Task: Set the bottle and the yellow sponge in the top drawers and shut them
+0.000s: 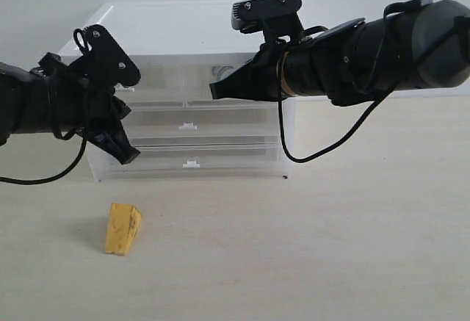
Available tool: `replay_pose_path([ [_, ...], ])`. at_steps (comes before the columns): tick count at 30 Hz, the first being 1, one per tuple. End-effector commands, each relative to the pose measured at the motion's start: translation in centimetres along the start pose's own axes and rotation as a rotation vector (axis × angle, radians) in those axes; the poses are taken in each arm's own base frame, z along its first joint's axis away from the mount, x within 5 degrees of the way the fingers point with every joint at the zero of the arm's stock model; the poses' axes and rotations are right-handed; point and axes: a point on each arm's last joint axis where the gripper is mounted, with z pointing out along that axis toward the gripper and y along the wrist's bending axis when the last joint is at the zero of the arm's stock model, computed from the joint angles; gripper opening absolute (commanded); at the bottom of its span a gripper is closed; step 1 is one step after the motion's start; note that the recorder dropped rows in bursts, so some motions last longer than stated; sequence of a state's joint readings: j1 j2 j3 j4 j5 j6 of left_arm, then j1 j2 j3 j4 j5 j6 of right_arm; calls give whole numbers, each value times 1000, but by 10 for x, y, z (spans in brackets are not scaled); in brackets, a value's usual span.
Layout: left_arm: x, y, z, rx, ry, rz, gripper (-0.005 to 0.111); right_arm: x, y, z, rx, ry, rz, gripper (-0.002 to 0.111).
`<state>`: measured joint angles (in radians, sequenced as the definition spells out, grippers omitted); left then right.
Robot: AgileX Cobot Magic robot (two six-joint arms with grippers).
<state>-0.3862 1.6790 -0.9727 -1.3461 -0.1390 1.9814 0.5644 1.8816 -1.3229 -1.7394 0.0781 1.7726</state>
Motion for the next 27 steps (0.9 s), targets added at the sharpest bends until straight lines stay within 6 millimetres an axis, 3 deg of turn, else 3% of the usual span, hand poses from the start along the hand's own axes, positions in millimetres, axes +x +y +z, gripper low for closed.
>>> replay_pose_path([
  [1, 2, -2, -2, -7, 9, -108, 4, -4, -9, 5, 40, -15, 7, 0],
  [2, 3, -4, -2, 74, -10, -305, 4, -4, -9, 5, 40, -15, 7, 0],
  [7, 14, 6, -3, 266, -29, -758, 4, -4, -8, 5, 27, -12, 11, 0],
  [9, 15, 17, -7, 393, -136, -909, 4, -4, -8, 5, 25, -12, 11, 0],
  [12, 27, 32, -15, 540, -227, -1037, 4, -4, -8, 5, 25, -12, 11, 0],
  [16, 49, 47, -17, 515, -214, -1138, 4, -4, -8, 5, 25, -12, 11, 0],
  [20, 54, 56, -19, 545, -249, -1164, 4, -3, -6, 5, 9, -9, 11, 0],
  [27, 65, 50, 0, 621, -208, -1246, 4, -3, -6, 5, 5, -8, 11, 0],
])
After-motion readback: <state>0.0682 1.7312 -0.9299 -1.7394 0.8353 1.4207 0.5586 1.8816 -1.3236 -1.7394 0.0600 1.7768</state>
